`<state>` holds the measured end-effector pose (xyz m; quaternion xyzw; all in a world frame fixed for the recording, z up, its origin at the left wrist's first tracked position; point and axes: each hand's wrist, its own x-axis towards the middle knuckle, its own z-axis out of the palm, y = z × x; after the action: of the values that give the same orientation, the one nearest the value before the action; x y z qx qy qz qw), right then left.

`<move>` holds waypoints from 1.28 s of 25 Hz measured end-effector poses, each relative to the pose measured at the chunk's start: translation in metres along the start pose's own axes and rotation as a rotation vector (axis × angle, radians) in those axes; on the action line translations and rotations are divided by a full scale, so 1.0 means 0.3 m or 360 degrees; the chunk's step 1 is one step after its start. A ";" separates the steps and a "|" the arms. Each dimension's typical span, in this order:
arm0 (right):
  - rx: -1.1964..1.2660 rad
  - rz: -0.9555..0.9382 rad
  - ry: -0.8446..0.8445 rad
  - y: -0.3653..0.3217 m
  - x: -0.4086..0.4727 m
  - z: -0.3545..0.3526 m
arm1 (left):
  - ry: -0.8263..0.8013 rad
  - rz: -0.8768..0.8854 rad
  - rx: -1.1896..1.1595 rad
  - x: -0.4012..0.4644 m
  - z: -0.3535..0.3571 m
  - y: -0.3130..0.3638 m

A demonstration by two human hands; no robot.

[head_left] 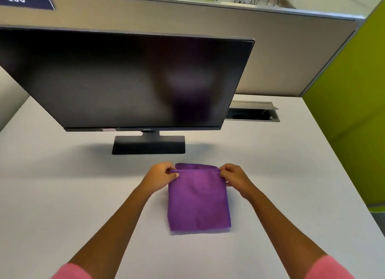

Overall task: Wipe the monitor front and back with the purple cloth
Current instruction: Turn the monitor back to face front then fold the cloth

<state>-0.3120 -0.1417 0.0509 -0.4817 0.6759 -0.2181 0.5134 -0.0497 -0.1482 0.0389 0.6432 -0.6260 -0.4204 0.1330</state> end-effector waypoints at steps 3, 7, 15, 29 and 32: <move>-0.0289 -0.0092 0.0270 0.007 0.084 0.042 | 0.0285 -0.0020 0.0019 0.079 0.057 -0.003; -0.0570 0.0039 0.0467 0.063 0.091 0.095 | 0.0465 -0.0252 -0.0199 0.077 0.147 -0.029; -0.0390 0.0024 0.0685 0.180 -0.029 0.144 | 0.0332 0.0041 -0.0389 -0.080 0.332 -0.047; -0.1406 -0.0430 0.0509 0.433 -0.042 0.030 | -0.0006 0.0388 0.0957 -0.074 0.566 0.143; -0.1528 -0.0297 0.0544 0.466 -0.019 -0.043 | -0.0015 0.0444 0.0951 -0.049 0.617 0.189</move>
<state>-0.3835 -0.0776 -0.0520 -0.6789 0.7280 -0.0038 0.0951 -0.2179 -0.0792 -0.0293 0.5600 -0.8043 -0.1987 -0.0082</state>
